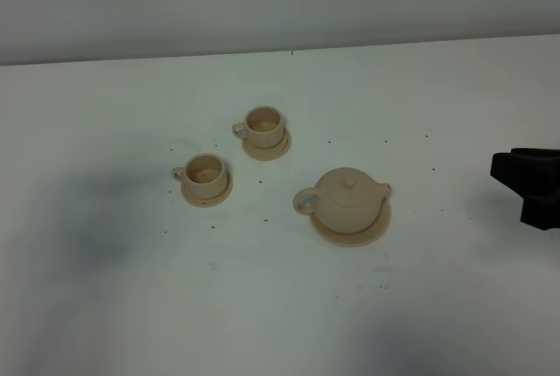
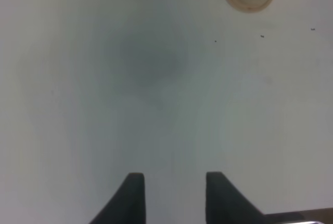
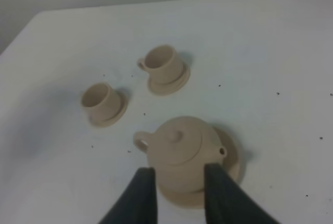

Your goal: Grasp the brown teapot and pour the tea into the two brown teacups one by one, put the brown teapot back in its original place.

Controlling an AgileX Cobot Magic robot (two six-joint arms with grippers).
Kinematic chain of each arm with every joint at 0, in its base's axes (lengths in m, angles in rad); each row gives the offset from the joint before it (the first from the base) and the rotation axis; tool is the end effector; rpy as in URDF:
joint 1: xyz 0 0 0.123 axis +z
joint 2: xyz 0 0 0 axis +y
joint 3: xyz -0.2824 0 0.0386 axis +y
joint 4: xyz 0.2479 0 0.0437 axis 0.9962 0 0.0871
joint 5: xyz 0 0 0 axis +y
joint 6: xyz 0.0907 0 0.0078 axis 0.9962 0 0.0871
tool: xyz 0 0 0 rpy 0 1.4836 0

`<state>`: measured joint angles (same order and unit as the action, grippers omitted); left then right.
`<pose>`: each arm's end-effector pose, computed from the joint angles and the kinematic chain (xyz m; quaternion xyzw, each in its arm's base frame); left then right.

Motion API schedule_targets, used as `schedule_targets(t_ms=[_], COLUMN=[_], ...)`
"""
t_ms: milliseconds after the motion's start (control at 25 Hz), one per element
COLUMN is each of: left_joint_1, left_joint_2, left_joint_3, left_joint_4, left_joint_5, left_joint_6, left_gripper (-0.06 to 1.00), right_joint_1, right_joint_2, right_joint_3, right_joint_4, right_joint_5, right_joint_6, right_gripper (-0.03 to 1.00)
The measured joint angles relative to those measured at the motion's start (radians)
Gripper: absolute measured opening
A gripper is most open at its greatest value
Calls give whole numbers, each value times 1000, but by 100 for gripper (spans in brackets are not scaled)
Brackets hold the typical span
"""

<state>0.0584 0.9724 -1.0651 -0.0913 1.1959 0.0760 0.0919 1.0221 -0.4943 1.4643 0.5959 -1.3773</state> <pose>0.1636 0.0018 0.3674 0.0040 0.9608 -0.0269 0.2760 0.1821 0.0679 0.2600 -0.1583 0.8237 0.2889 0.4616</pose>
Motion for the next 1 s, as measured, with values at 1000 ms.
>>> schedule_targets(t_ms=[1000], left_joint_1=[0], left_joint_2=[-595], left_joint_3=[501], left_joint_4=[9], left_joint_5=[1], left_joint_6=[-16], left_gripper=[29], right_joint_1=[0], right_joint_2=[0], right_joint_3=[0], right_joint_4=[-48], right_joint_5=[6], right_joint_6=[23], right_gripper=[24])
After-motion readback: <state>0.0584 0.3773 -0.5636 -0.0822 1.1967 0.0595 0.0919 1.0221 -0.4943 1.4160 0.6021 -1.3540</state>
